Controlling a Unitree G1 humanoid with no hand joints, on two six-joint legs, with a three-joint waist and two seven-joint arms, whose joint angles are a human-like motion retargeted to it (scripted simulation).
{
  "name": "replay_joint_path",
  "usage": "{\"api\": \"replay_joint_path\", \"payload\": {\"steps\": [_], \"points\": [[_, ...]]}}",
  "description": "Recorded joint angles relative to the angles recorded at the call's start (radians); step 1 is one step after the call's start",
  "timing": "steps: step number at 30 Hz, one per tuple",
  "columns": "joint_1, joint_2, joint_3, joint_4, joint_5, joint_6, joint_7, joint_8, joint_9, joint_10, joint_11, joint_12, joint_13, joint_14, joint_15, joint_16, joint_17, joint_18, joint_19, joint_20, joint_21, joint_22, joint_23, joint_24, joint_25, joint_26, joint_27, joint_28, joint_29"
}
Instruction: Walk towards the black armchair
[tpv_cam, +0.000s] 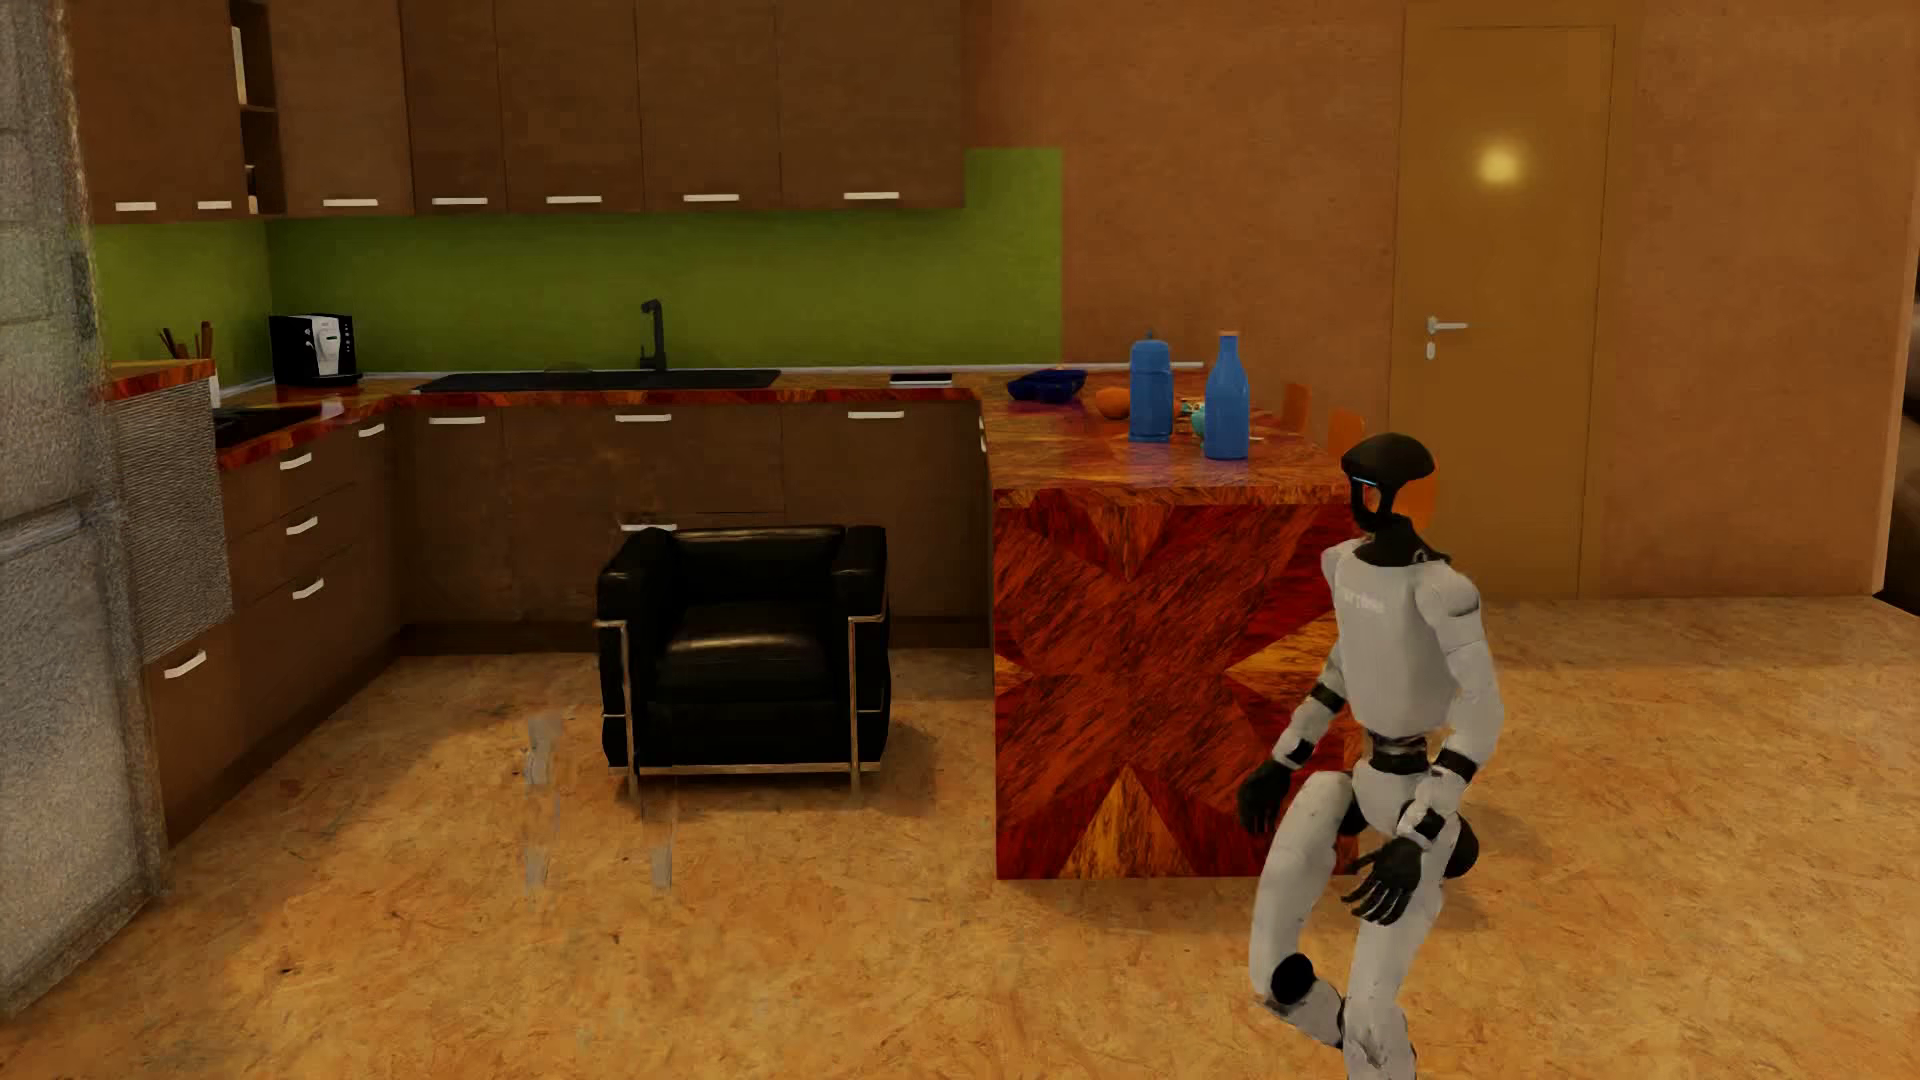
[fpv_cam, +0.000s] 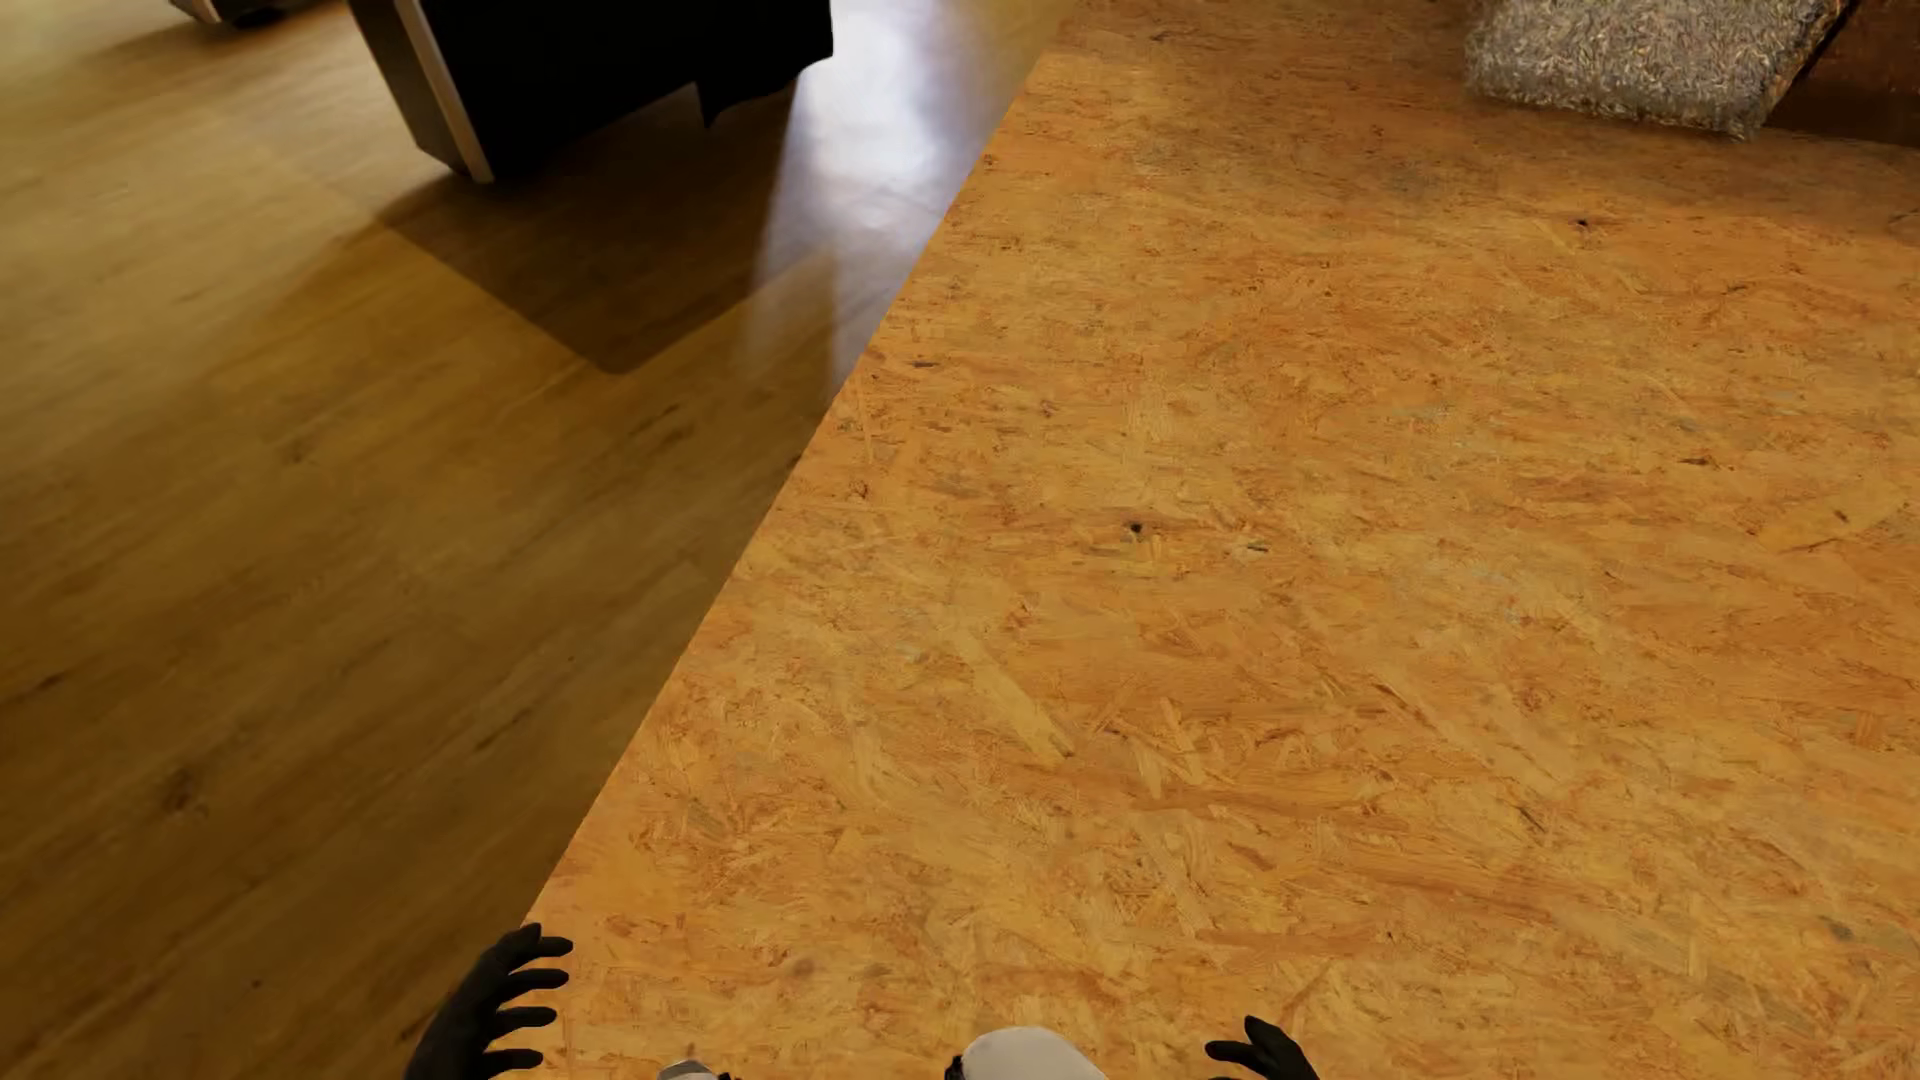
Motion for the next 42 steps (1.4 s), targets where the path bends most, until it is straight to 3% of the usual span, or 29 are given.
{"api": "replay_joint_path", "payload": {"steps": [1,3,4,6,10,11,12,13,14,15,16,17,18,19,21,22,23,24,26,27,29,30,32,34,35,36,37,39,42], "points": [[0.062,-0.021,-0.031,0.013,-0.033,-0.021,0.029,-0.025,-0.009,-0.014,-0.084,-0.027,0.03,-0.04,-0.088,-0.031,-0.021,-0.075,0.035,-0.027,-0.022,-0.057,-0.019,-0.025,-0.001,0.004,0.001,0.027,0.023],[0.171,-0.02,-0.072,0.03,-0.08,-0.058,0.079,-0.011,-0.051,-0.026,-0.307,-0.08,0.082,-0.132,-0.216,-0.088,-0.031,-0.063,0.089,-0.079,-0.036,-0.118,-0.007,-0.045,-0.026,-0.005,0.012,0.048,0.021],[0.186,0.026,-0.054,0.046,-0.077,-0.053,0.054,-0.019,-0.052,0.057,-0.34,-0.11,0.103,-0.155,-0.161,-0.122,-0.05,-0.11,-0.001,-0.101,-0.013,-0.106,0.021,-0.034,-0.03,-0.011,0.011,0.045,0.007],[0.04,0.104,0.065,0.009,-0.03,-0.002,-0.102,0.003,-0.06,0.363,-0.368,-0.065,0.102,0.047,-0.217,-0.159,-0.078,-0.181,-0.004,-0.1,0.045,-0.074,0.114,0.008,-0.033,-0.021,-0.007,0.014,-0.039],[-0.101,0.336,0.194,-0.027,0.026,0.123,-0.134,0.102,-0.051,0.182,-0.55,0.144,-0.056,-0.079,-0.246,-0.067,0.014,-0.271,0.016,0.036,0.028,-0.084,0.003,0.068,-0.067,0.093,-0.026,-0.054,-0.092],[-0.091,0.317,0.188,-0.016,0.04,0.148,-0.126,0.117,-0.034,0.053,-0.448,0.141,-0.093,-0.055,-0.207,-0.07,0.025,-0.271,0.003,0.043,0.014,-0.064,-0.024,0.063,-0.09,0.088,-0.03,-0.051,-0.074],[-0.03,0.24,0.137,0.011,0.043,0.141,-0.102,0.106,-0.006,-0.081,-0.223,0.122,-0.111,0.09,-0.079,-0.034,0.032,-0.259,-0.043,0.037,0.021,0.006,-0.047,0.04,-0.1,0.035,-0.032,-0.038,-0.047],[0.007,0.131,0.087,0.018,0.007,0.086,-0.058,0.062,0.016,-0.061,-0.067,0.079,-0.082,0.037,0.059,0.009,0.011,-0.164,-0.05,0.037,0.021,-0.004,-0.03,0.001,-0.089,0.004,-0.042,-0.012,-0.001],[0.06,0.057,0.045,0.033,-0.032,0.04,-0.023,0.01,0.031,-0.057,-0.057,0.021,-0.018,-0.011,0.044,0.01,-0.023,-0.048,-0.035,0.024,-0.003,-0.035,-0.01,-0.034,-0.077,-0.015,-0.048,0.02,0.045],[0.12,0.01,-0.017,0.035,-0.078,-0.017,0.009,-0.018,0.025,-0.075,-0.126,-0.035,0.041,-0.049,-0.06,-0.017,-0.041,-0.054,-0.027,-0.015,-0.054,-0.058,-0.009,-0.056,-0.074,-0.024,-0.035,0.048,0.075],[0.164,-0.013,-0.052,0.044,-0.105,-0.061,0.033,-0.017,-0.002,-0.071,-0.254,-0.091,0.096,-0.099,-0.147,-0.07,-0.053,-0.124,-0.012,-0.058,-0.056,-0.103,-0.011,-0.059,-0.078,-0.012,-0.012,0.061,0.064],[0.179,0.006,-0.063,0.055,-0.104,-0.094,0.021,-0.003,-0.024,0.002,-0.375,-0.137,0.139,-0.138,-0.14,-0.104,-0.041,-0.139,0.051,-0.106,-0.044,-0.12,0.009,-0.044,-0.077,-0.011,0.012,0.057,0.033],[0.132,0.056,-0.043,0.072,-0.07,-0.101,-0.034,0.007,-0.018,0.197,-0.369,-0.165,0.132,-0.065,-0.171,-0.145,-0.046,-0.114,0.033,-0.12,0.033,-0.081,0.07,-0.016,-0.067,-0.027,0.036,0.039,-0.007],[0.063,0.106,-0.01,0.039,-0.047,-0.084,-0.107,0.022,-0.016,0.32,-0.382,-0.123,0.104,0.054,-0.205,-0.156,-0.047,-0.087,0.036,-0.111,0.072,-0.056,0.097,0.016,-0.044,-0.044,0.054,0.009,-0.039],[-0.008,0.195,0.064,0.006,0.003,-0.004,-0.168,0.047,-0.017,0.069,-0.402,0.028,0.042,-0.079,-0.262,-0.113,0.011,-0.048,0.042,-0.027,0.016,-0.028,-0.024,0.081,0.007,-0.071,0.077,-0.053,-0.09],[0.022,0.175,0.073,0.012,0.007,0.004,-0.154,0.074,-0.023,0.055,-0.29,0.069,0.003,-0.094,-0.244,-0.051,0.042,-0.119,0.03,-0.009,0.006,0.0,-0.042,0.09,0.024,-0.069,0.055,-0.063,-0.093],[0.068,0.127,0.061,0.022,-0.009,-0.01,-0.116,0.073,-0.033,0.058,-0.164,0.091,-0.015,-0.144,-0.159,0.0,0.056,-0.158,-0.016,-0.003,0.014,-0.011,-0.01,0.077,0.034,-0.04,0.02,-0.054,-0.067],[0.136,0.094,0.033,0.03,-0.033,-0.02,-0.079,0.034,-0.042,0.024,-0.107,0.076,0.003,-0.175,-0.079,0.007,0.052,-0.117,-0.044,-0.002,0.007,-0.005,0.01,0.05,0.037,0.001,-0.011,-0.024,-0.015],[0.282,0.033,-0.065,0.047,-0.041,-0.038,-0.014,-0.029,-0.054,-0.082,-0.138,-0.026,0.061,-0.207,-0.098,-0.055,0.004,-0.145,0.0,-0.029,-0.028,-0.094,-0.029,-0.019,0.021,0.108,-0.027,0.054,0.089],[0.305,0.028,-0.081,0.049,-0.059,-0.048,-0.002,-0.026,-0.05,-0.028,-0.264,-0.106,0.1,-0.201,-0.148,-0.106,-0.024,-0.164,0.03,-0.06,-0.04,-0.146,-0.04,-0.046,0.001,0.117,-0.028,0.075,0.107],[0.152,0.118,-0.016,-0.003,-0.038,-0.01,-0.106,0.011,-0.042,0.328,-0.389,-0.143,0.105,-0.004,-0.232,-0.18,-0.064,-0.202,-0.006,-0.081,0.047,-0.053,0.123,-0.043,-0.03,-0.037,-0.026,0.037,0.053],[0.063,0.175,0.032,-0.039,-0.013,0.032,-0.13,0.032,-0.035,0.381,-0.437,-0.07,0.091,-0.036,-0.248,-0.152,-0.053,-0.21,-0.005,-0.071,0.045,-0.045,0.103,-0.016,-0.028,-0.093,0.003,-0.008,0.015],[-0.069,0.304,0.138,-0.045,0.023,0.096,-0.119,0.077,-0.001,0.209,-0.503,0.076,0.024,-0.108,-0.281,-0.102,-0.011,-0.222,-0.006,-0.007,0.019,-0.073,0.021,0.054,-0.039,-0.084,0.062,-0.09,-0.083],[-0.099,0.266,0.142,-0.025,0.055,0.143,-0.115,0.08,0.014,-0.023,-0.271,0.113,-0.069,0.005,-0.171,-0.037,0.003,-0.25,-0.017,0.027,-0.002,-0.006,-0.037,0.077,-0.051,-0.062,0.098,-0.106,-0.122],[-0.057,0.196,0.1,-0.012,0.038,0.114,-0.085,0.065,0.019,-0.019,-0.105,0.09,-0.093,0.05,-0.016,0.005,0.007,-0.217,-0.028,0.021,0.008,0.038,-0.013,0.059,-0.054,-0.06,0.097,-0.079,-0.096],[-0.001,0.103,0.064,-0.004,0.009,0.061,-0.042,0.033,0.025,-0.02,-0.009,0.034,-0.058,0.001,0.075,0.031,0.005,-0.112,-0.013,0.029,-0.018,0.001,0.016,0.028,-0.052,-0.031,0.081,-0.036,-0.039],[0.066,0.036,0.005,0.003,-0.018,0.011,-0.012,0.003,0.034,-0.03,-0.025,-0.042,0.01,-0.042,0.0,0.017,-0.016,-0.034,0.004,0.024,-0.031,-0.048,-0.007,-0.007,-0.059,-0.002,0.07,0.012,0.02],[0.149,-0.022,-0.07,0.029,-0.084,-0.07,0.011,0.01,-0.002,0.016,-0.315,-0.153,0.121,-0.106,-0.139,-0.067,-0.03,-0.153,0.04,-0.035,-0.053,-0.128,-0.002,-0.053,-0.107,0.001,0.049,0.075,0.065],[0.024,0.145,0.014,-0.001,-0.001,-0.019,-0.13,0.03,-0.018,0.276,-0.438,-0.059,0.089,-0.004,-0.184,-0.143,-0.05,-0.19,0.024,-0.103,0.042,-0.042,0.093,-0.009,-0.081,-0.124,0.043,0.023,0.003]]}}
